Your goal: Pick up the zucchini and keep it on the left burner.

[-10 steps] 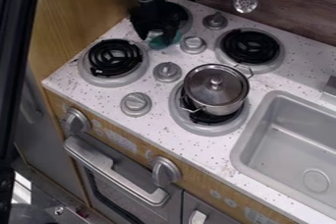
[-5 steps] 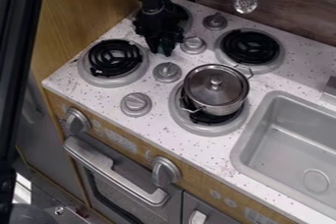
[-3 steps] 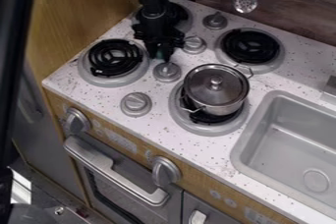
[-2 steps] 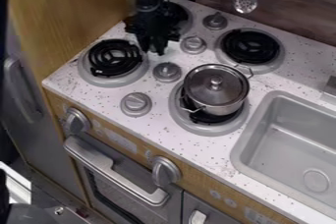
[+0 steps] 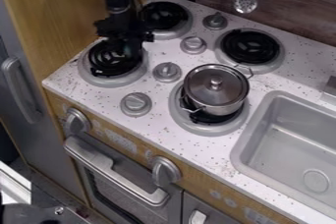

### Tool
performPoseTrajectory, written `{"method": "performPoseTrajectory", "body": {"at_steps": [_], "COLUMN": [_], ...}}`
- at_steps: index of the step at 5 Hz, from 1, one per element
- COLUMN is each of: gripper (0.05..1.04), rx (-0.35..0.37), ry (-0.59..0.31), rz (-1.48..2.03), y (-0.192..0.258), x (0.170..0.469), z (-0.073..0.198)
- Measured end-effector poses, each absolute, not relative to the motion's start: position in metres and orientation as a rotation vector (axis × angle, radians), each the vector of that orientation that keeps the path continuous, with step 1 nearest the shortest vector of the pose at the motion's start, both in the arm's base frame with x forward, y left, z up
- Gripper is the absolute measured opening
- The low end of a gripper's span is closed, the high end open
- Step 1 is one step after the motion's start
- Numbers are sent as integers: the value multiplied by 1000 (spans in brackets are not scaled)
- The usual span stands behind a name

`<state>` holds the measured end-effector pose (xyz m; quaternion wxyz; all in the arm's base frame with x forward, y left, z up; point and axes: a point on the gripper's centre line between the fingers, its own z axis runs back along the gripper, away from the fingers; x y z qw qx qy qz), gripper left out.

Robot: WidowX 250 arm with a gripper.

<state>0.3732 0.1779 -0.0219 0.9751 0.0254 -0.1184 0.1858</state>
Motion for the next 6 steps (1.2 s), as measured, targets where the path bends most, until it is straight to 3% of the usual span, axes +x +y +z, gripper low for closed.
{"method": "performPoseTrajectory", "body": {"at_steps": [1,2,3,4,6], "gripper": [404,469,782,993,997], "rx": [44,43,51,45,53], "ry": [-222,-195,-186,-219,-258], "rz": [382,393,366,312,147], "y": [190,197,198,191,164], "x": [376,370,369,373,373], "z": [-28,-31,-31,-6,49]}}
